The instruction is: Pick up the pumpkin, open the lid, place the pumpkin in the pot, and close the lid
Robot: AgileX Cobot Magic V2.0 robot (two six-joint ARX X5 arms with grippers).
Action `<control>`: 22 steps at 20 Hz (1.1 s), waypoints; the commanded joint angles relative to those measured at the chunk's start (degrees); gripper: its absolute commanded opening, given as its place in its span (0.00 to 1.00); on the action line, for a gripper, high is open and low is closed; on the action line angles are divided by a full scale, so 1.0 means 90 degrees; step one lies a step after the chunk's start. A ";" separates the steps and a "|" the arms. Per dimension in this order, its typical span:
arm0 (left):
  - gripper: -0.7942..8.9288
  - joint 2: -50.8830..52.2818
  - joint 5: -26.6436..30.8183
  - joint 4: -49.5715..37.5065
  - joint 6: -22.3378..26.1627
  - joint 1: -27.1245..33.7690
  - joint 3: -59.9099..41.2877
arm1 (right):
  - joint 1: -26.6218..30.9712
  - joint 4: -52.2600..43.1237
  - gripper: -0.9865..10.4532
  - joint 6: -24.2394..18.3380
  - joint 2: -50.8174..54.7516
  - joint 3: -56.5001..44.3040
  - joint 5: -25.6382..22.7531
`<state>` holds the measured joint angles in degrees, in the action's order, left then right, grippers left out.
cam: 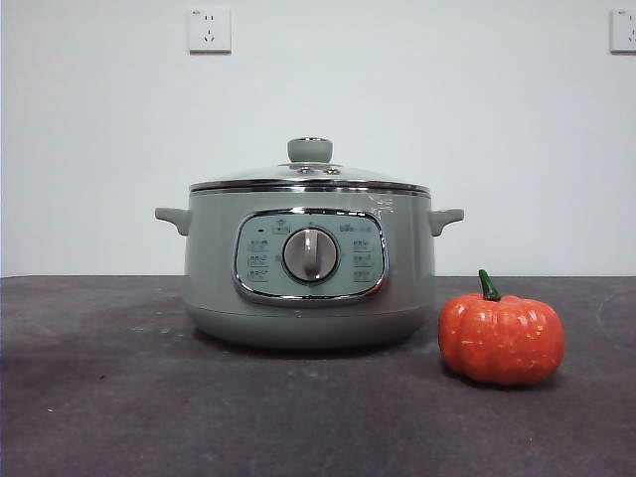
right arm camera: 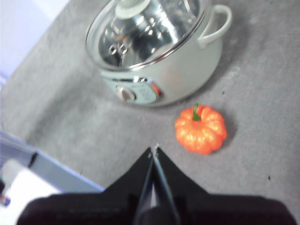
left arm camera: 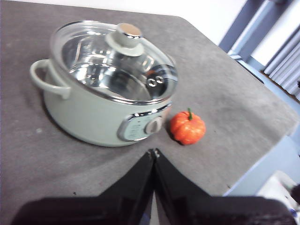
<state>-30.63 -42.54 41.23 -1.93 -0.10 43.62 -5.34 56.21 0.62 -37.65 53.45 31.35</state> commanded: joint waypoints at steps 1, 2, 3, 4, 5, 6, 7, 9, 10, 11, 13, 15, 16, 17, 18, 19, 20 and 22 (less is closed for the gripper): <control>0.07 -0.0075 -0.0163 0.0209 0.0352 0.0005 0.0243 | -0.0058 0.0447 0.08 -0.0588 -0.0236 0.0447 0.0022; 0.07 -0.0112 -0.0185 0.0316 0.0413 0.0005 0.0338 | -0.0070 0.0605 0.08 -0.0685 -0.0316 0.0578 0.0019; 0.07 -0.0153 -0.0175 0.0430 0.0432 0.0005 0.0442 | -0.0087 0.0767 0.08 -0.0801 -0.0413 0.0712 0.0019; 0.07 -0.0160 -0.0170 0.0454 0.0432 0.0005 0.0495 | -0.0087 0.0821 0.08 -0.0826 -0.0466 0.0775 0.0019; 0.08 -0.0160 -0.0158 0.0413 0.0430 0.0005 0.0498 | -0.0087 0.0809 0.08 -0.0823 -0.0483 0.0777 0.0022; 0.08 -0.0160 -0.0138 0.0406 0.0415 0.0005 0.0498 | -0.0087 0.0814 0.09 -0.0823 -0.0483 0.0777 0.0019; 0.13 -0.0160 -0.0119 0.0410 0.0386 0.0005 0.0498 | -0.0087 0.0811 0.10 -0.0818 -0.0483 0.0777 0.0019; 0.52 -0.0160 -0.0117 0.0408 0.0381 0.0005 0.0498 | -0.0087 0.0809 0.28 -0.0816 -0.0483 0.0777 0.0017; 0.71 -0.0160 -0.0117 0.0403 0.0381 0.0005 0.0498 | -0.0087 0.0809 0.44 -0.0814 -0.0483 0.0777 0.0017; 0.78 -0.0160 -0.0117 0.0406 0.0379 0.0005 0.0498 | -0.0087 0.0806 0.60 -0.0787 -0.0483 0.0777 0.0017; 0.77 -0.0160 -0.0117 0.0406 0.0376 0.0005 0.0498 | -0.0087 0.0806 0.67 -0.0770 -0.0483 0.0777 0.0022; 0.77 -0.0160 -0.0119 0.0406 0.0376 0.0005 0.0498 | -0.0087 0.0806 0.67 -0.0770 -0.0483 0.0777 0.0022; 0.77 -0.0160 -0.0119 0.0406 0.0376 0.0005 0.0498 | -0.0090 0.0806 0.67 -0.0770 -0.0486 0.0777 0.0022; 0.77 -0.0160 -0.0119 0.0406 0.0376 0.0005 0.0498 | -0.0100 0.0801 0.67 -0.0770 -0.0515 0.0777 0.0022; 0.77 -0.0160 -0.0121 0.0406 0.0376 0.0005 0.0498 | -0.0146 0.0787 0.67 -0.0772 -0.0571 0.0777 0.0017; 0.77 -0.0160 -0.0121 0.0406 0.0376 0.0005 0.0498 | -0.0226 0.0758 0.67 -0.0772 -0.0656 0.0777 0.0017; 0.77 -0.0160 -0.0121 0.0406 0.0376 0.0005 0.0498 | -0.0330 0.0714 0.67 -0.0772 -0.0777 0.0777 0.0005; 0.77 -0.0160 -0.0121 0.0403 0.0376 0.0005 0.0498 | -0.0619 0.0585 0.67 -0.0804 -0.1115 0.0777 -0.0041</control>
<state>-32.16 -43.64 45.06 1.06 -0.10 48.10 -10.68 61.78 -6.04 -47.27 60.49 31.03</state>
